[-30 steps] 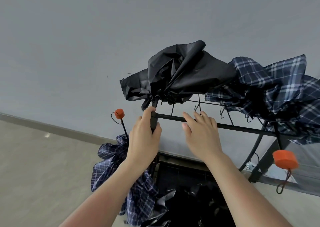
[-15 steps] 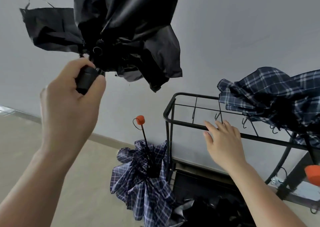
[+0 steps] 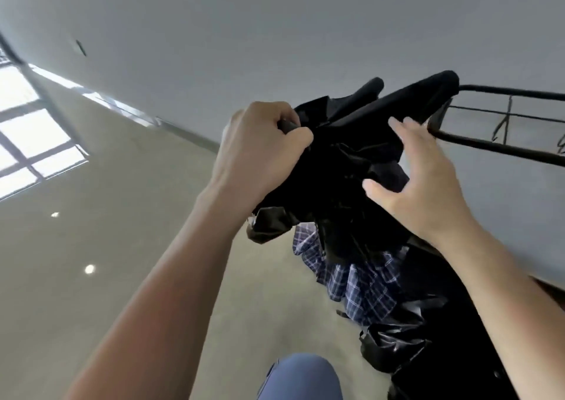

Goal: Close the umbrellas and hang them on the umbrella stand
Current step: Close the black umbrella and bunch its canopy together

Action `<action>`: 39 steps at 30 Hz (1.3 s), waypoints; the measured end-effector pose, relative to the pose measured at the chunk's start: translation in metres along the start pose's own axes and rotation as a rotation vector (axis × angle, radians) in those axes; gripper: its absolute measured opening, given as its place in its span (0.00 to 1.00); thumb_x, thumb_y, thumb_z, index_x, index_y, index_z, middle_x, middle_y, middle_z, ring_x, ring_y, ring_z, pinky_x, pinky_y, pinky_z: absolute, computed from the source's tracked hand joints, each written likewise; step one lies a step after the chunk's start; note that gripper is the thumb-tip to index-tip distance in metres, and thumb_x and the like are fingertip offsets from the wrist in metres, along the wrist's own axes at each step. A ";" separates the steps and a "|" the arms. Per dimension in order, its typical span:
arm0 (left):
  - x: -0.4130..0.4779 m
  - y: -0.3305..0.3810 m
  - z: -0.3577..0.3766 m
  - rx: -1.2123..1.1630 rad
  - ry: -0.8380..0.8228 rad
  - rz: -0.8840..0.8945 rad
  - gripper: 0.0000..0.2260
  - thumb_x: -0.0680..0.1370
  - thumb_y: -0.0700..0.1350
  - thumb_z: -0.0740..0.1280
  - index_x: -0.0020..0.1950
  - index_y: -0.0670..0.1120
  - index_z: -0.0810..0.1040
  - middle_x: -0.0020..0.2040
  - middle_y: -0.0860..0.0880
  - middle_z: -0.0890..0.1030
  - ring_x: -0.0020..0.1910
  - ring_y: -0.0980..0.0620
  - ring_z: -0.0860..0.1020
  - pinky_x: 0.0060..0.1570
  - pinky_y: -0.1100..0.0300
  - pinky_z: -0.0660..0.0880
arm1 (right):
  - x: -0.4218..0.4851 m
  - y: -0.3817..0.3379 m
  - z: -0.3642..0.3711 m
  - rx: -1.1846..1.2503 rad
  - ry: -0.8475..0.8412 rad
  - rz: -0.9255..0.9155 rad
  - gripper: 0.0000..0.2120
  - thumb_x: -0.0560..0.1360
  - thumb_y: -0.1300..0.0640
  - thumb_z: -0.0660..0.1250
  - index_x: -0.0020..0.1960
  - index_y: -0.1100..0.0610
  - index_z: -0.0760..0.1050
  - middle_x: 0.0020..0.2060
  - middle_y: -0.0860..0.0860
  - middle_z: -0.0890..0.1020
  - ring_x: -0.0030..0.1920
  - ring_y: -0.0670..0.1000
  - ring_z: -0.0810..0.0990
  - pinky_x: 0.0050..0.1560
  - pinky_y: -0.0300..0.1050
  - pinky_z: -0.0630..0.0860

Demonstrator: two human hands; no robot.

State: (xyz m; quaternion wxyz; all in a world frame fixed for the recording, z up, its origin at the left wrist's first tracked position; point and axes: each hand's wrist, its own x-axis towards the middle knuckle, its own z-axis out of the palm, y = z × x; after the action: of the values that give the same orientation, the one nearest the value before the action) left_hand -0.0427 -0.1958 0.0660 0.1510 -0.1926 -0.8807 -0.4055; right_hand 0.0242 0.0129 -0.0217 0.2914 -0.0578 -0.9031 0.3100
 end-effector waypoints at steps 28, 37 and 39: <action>-0.094 -0.104 0.143 -0.314 -1.032 -0.149 0.69 0.53 0.60 0.83 0.80 0.59 0.37 0.81 0.58 0.47 0.79 0.56 0.51 0.76 0.48 0.57 | -0.050 0.075 0.021 0.103 -0.044 0.457 0.22 0.82 0.50 0.63 0.37 0.65 0.82 0.21 0.42 0.78 0.28 0.36 0.77 0.33 0.26 0.67; -0.121 -0.075 0.217 -0.363 -0.507 -0.162 0.55 0.54 0.59 0.81 0.77 0.51 0.61 0.69 0.52 0.71 0.69 0.51 0.71 0.67 0.46 0.71 | -0.045 0.047 0.028 0.258 -0.230 0.431 0.22 0.79 0.42 0.65 0.37 0.60 0.75 0.33 0.58 0.81 0.37 0.57 0.82 0.47 0.59 0.81; -0.117 -0.073 0.219 -0.370 -0.447 -0.154 0.41 0.55 0.58 0.78 0.66 0.50 0.74 0.60 0.50 0.77 0.61 0.49 0.77 0.59 0.46 0.76 | -0.046 0.046 0.028 0.264 -0.240 0.413 0.22 0.79 0.43 0.65 0.35 0.58 0.73 0.31 0.53 0.79 0.33 0.48 0.79 0.44 0.54 0.77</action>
State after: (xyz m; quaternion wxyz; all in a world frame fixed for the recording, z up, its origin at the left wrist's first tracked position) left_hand 0.0024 -0.0958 -0.1677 -0.1157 -0.2342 -0.8152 -0.5170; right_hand 0.0426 0.0222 -0.0892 0.1179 -0.1649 -0.8522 0.4823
